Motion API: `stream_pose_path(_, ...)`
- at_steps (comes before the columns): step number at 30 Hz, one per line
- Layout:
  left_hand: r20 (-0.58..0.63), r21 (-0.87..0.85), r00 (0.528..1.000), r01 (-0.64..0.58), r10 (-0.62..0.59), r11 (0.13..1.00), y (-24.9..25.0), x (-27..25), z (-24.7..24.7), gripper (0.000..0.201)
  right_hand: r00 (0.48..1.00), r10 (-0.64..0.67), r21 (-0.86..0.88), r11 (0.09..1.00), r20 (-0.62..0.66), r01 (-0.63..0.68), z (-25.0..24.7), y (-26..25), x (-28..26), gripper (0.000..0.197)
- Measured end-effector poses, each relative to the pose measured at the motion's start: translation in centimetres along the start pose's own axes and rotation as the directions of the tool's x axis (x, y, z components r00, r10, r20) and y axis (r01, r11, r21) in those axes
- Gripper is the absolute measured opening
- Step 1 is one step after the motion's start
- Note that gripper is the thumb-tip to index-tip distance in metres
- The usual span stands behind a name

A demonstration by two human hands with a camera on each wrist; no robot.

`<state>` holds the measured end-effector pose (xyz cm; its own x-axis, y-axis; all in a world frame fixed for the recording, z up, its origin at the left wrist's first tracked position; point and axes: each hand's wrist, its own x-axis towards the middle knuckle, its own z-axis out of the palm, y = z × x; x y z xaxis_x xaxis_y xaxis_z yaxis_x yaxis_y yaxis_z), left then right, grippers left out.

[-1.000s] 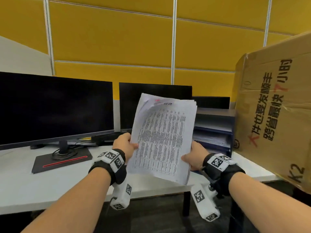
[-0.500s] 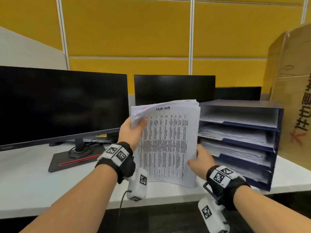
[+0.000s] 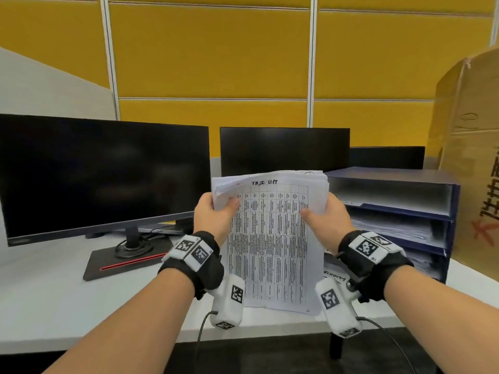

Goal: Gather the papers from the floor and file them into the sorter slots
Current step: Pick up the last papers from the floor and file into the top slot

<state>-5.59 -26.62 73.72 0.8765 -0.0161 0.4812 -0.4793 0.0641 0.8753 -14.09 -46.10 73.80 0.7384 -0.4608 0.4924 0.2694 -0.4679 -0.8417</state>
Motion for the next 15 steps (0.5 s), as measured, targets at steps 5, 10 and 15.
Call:
stream_pose_path(5, 0.000, -0.031, 1.000, -0.013, 0.013, 0.999, 1.3, 0.4, -0.2, 0.008, 1.000, 0.002, -0.014, 1.000, -0.002, -0.002, -0.1, -0.4, -0.1, 0.037)
stream_pose_path(10, -0.028, 0.026, 0.998, -0.053, 0.054, 0.998, 1.6, 0.4, 0.1, 0.006, 0.999, -0.020, -0.004, 1.000, -0.038, 0.020, 0.4, -0.6, -0.4, 0.042)
stream_pose_path(15, -0.055, 0.036, 0.998, -0.040, 0.042, 0.999, 1.5, 0.1, 0.5, 0.015, 0.998, -0.040, 0.018, 0.999, -0.053, 0.041, 0.9, -0.3, -0.7, 0.041)
